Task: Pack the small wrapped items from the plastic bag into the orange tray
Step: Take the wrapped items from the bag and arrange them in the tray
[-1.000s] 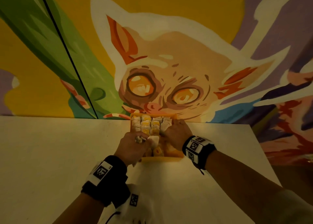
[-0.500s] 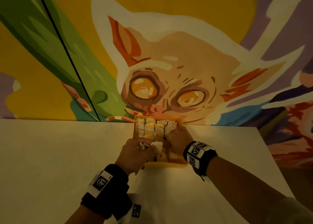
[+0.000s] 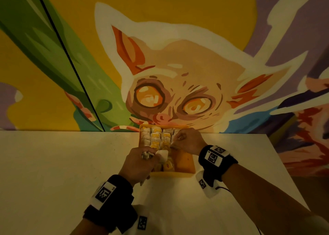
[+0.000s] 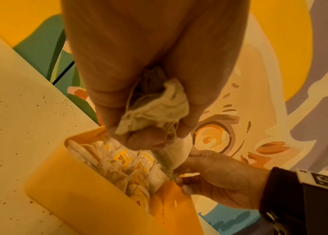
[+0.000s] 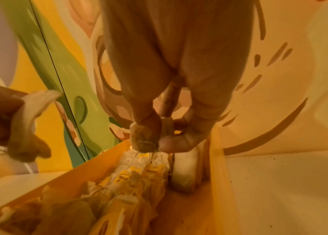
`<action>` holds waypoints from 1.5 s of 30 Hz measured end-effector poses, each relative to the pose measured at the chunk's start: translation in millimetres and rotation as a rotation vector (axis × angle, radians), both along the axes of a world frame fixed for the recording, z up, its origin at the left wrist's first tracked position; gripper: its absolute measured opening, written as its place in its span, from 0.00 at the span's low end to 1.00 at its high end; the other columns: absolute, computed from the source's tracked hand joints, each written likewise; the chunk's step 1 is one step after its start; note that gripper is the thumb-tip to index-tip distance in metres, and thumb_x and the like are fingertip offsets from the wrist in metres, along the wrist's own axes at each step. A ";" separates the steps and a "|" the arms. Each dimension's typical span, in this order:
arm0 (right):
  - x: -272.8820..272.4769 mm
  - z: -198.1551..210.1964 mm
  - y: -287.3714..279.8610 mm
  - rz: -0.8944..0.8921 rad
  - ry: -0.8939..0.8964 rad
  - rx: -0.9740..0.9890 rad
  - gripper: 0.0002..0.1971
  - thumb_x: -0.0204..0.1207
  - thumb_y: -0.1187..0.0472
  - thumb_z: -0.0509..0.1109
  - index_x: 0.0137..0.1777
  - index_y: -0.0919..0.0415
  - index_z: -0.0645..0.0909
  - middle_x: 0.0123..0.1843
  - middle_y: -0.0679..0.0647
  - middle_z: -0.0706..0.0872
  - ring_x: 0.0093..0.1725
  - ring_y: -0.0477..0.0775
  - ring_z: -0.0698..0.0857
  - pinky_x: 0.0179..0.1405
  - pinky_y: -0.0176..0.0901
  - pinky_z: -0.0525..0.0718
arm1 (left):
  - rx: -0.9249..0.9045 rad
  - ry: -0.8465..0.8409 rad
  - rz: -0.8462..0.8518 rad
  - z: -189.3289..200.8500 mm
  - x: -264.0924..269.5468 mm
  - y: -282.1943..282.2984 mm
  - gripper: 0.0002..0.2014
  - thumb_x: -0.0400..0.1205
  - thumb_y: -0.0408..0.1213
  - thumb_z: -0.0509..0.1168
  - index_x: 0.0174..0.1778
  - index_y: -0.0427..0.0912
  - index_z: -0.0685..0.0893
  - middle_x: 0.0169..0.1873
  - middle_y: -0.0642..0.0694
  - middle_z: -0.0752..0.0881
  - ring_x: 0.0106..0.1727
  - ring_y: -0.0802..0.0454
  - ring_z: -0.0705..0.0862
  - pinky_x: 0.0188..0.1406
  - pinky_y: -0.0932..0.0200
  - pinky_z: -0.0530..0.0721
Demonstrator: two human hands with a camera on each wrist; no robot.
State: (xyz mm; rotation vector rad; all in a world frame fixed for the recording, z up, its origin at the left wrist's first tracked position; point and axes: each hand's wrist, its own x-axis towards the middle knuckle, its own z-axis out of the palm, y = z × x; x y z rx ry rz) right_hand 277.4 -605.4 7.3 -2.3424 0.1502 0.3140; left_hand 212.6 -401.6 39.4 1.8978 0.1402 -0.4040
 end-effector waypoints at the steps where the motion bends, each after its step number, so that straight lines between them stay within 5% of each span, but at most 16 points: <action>1: 0.3 0.2 0.8 -0.014 0.017 0.020 0.04 0.71 0.58 0.77 0.42 0.56 0.86 0.37 0.47 0.87 0.32 0.41 0.83 0.21 0.26 0.75 | 0.002 -0.002 0.001 0.7 -0.4 0.5 0.04 0.78 0.40 0.73 0.37 0.49 0.88 0.35 0.33 0.88 0.18 0.53 0.78 0.17 0.61 0.79; 4: 2.1 0.8 2.8 -0.081 0.049 0.053 0.05 0.73 0.58 0.74 0.42 0.56 0.81 0.30 0.49 0.85 0.20 0.37 0.80 0.17 0.26 0.73 | 0.001 -0.005 -0.003 3.0 -1.5 1.8 0.06 0.78 0.39 0.72 0.35 0.50 0.88 0.31 0.36 0.87 0.16 0.57 0.77 0.16 0.63 0.78; 7: 7.3 -8.3 5.5 -0.220 0.067 0.120 0.07 0.71 0.58 0.74 0.46 0.57 0.79 0.38 0.55 0.88 0.29 0.49 0.84 0.28 0.38 0.81 | 0.002 -0.005 0.007 4.0 -1.4 3.4 0.07 0.78 0.39 0.73 0.34 0.51 0.87 0.29 0.40 0.86 0.16 0.57 0.77 0.16 0.63 0.77; 9: 7.5 -10.2 9.1 -0.330 0.113 0.343 0.10 0.72 0.63 0.73 0.52 0.63 0.80 0.36 0.58 0.86 0.31 0.57 0.84 0.32 0.46 0.82 | 0.008 -0.005 0.015 3.9 -0.9 4.5 0.07 0.78 0.39 0.73 0.34 0.52 0.86 0.31 0.39 0.87 0.17 0.56 0.78 0.16 0.63 0.77; 12: 2.4 -4.0 13.7 -0.369 0.211 0.770 0.12 0.79 0.72 0.66 0.61 0.71 0.80 0.36 0.60 0.81 0.31 0.56 0.79 0.29 0.45 0.78 | 0.011 -0.007 0.011 2.7 -1.0 5.0 0.08 0.78 0.38 0.73 0.33 0.52 0.86 0.33 0.38 0.88 0.16 0.56 0.78 0.16 0.63 0.77; 16: 0.6 7.6 13.0 -0.383 0.357 1.078 0.12 0.78 0.77 0.56 0.47 0.65 0.79 0.39 0.58 0.77 0.38 0.53 0.79 0.34 0.39 0.81 | 0.012 0.001 0.007 0.6 -1.9 3.4 0.08 0.79 0.39 0.73 0.34 0.51 0.86 0.33 0.37 0.87 0.17 0.56 0.78 0.16 0.61 0.79; 21: -1.4 9.6 13.1 -0.404 0.392 1.133 0.13 0.76 0.80 0.54 0.42 0.65 0.76 0.41 0.60 0.79 0.39 0.52 0.81 0.30 0.35 0.83 | 0.007 0.008 0.004 -1.8 -2.1 3.3 0.04 0.78 0.40 0.73 0.37 0.49 0.88 0.35 0.35 0.88 0.22 0.54 0.80 0.19 0.59 0.82; 25: -1.6 8.5 8.3 -0.359 0.415 1.152 0.11 0.73 0.78 0.57 0.48 0.66 0.77 0.44 0.59 0.80 0.41 0.52 0.83 0.35 0.38 0.82 | 0.015 0.006 0.004 -2.4 -1.7 4.3 0.03 0.78 0.40 0.73 0.38 0.49 0.88 0.36 0.37 0.88 0.25 0.52 0.82 0.19 0.60 0.82; 28: -0.3 4.2 7.3 -0.359 0.348 0.995 0.03 0.78 0.67 0.67 0.50 0.66 0.80 0.42 0.59 0.84 0.40 0.55 0.86 0.40 0.45 0.85 | 0.009 0.012 0.005 -2.8 -2.2 3.5 0.03 0.78 0.41 0.73 0.39 0.48 0.88 0.37 0.36 0.88 0.26 0.51 0.82 0.20 0.59 0.82; 31: 2.5 -6.6 3.7 -0.193 0.039 0.389 0.07 0.79 0.60 0.68 0.44 0.64 0.82 0.39 0.58 0.85 0.35 0.54 0.84 0.37 0.52 0.87 | 0.006 0.015 0.000 -3.8 -3.0 2.3 0.03 0.78 0.41 0.73 0.41 0.47 0.88 0.36 0.34 0.88 0.25 0.51 0.82 0.20 0.59 0.82; 33: 1.6 -7.5 -0.1 -0.066 -0.119 0.025 0.08 0.78 0.57 0.69 0.41 0.59 0.78 0.35 0.50 0.81 0.33 0.47 0.79 0.30 0.39 0.77 | 0.004 0.014 -0.008 -4.5 -3.5 1.8 0.03 0.79 0.40 0.72 0.40 0.48 0.88 0.35 0.35 0.88 0.26 0.51 0.82 0.20 0.59 0.82; 36: -2.2 -9.2 -6.3 -0.017 -0.168 -0.066 0.05 0.76 0.58 0.71 0.44 0.54 0.77 0.34 0.45 0.80 0.34 0.46 0.78 0.28 0.33 0.69 | 0.001 0.015 -0.001 -5.3 -3.6 3.1 0.03 0.79 0.40 0.72 0.39 0.50 0.87 0.33 0.37 0.88 0.27 0.51 0.83 0.20 0.59 0.82; 39: -2.4 -15.8 -10.0 0.038 -0.150 -0.203 0.05 0.73 0.53 0.72 0.45 0.52 0.82 0.42 0.50 0.86 0.44 0.53 0.83 0.43 0.43 0.78 | 0.004 0.008 0.005 -5.7 -3.1 5.4 0.04 0.79 0.39 0.72 0.38 0.50 0.87 0.31 0.39 0.87 0.26 0.52 0.82 0.20 0.59 0.82; 42: -1.6 -18.3 -10.1 0.140 -0.104 -0.480 0.11 0.74 0.42 0.68 0.51 0.43 0.84 0.58 0.51 0.82 0.62 0.59 0.77 0.62 0.53 0.75 | 0.012 -0.001 -0.003 -6.2 -2.7 5.7 0.04 0.79 0.39 0.72 0.38 0.50 0.87 0.31 0.40 0.87 0.25 0.53 0.82 0.19 0.60 0.82; 45: 0.0 -12.4 -6.2 0.200 -0.038 -0.561 0.11 0.77 0.43 0.68 0.54 0.43 0.86 0.63 0.51 0.82 0.67 0.61 0.75 0.66 0.54 0.72 | 0.016 0.000 -0.006 -6.7 -2.1 5.5 0.03 0.79 0.40 0.72 0.39 0.49 0.87 0.31 0.41 0.86 0.24 0.54 0.81 0.19 0.61 0.81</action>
